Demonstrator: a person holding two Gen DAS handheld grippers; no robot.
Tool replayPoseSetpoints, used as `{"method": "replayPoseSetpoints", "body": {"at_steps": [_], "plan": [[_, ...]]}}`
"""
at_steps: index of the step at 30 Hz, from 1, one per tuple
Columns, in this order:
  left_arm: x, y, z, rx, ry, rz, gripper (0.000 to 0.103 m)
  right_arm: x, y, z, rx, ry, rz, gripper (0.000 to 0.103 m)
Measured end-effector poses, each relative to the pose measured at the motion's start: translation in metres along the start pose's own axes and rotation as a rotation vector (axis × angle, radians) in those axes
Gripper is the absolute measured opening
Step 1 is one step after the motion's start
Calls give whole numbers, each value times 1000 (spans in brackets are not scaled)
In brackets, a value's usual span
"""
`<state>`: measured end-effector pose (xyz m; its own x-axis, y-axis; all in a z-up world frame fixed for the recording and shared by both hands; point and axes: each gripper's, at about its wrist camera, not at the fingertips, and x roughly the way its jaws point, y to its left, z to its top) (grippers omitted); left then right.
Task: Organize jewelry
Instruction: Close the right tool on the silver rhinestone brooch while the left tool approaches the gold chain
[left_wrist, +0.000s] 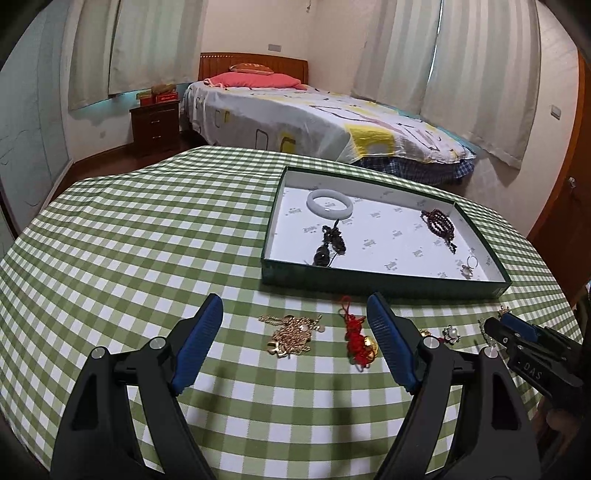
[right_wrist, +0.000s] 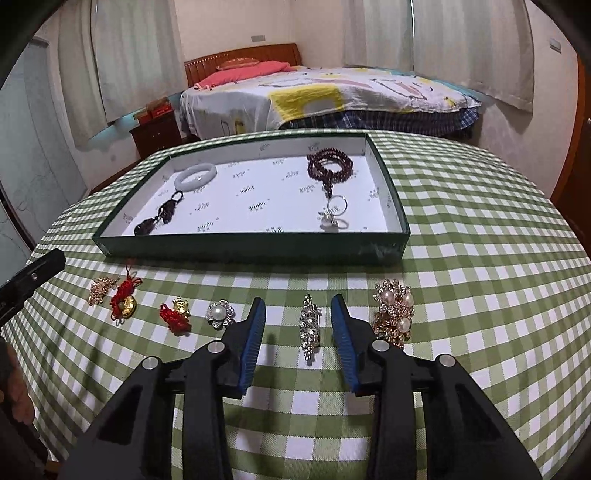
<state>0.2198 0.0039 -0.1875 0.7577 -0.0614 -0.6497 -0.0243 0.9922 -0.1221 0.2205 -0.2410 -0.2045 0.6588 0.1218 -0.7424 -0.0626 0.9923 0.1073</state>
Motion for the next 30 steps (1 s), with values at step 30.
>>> {"method": "replayPoseSetpoints", "body": {"at_steps": [30], "plan": [[33, -13, -16, 53, 93, 3, 67, 7, -9, 2, -15, 36, 7, 13]]}}
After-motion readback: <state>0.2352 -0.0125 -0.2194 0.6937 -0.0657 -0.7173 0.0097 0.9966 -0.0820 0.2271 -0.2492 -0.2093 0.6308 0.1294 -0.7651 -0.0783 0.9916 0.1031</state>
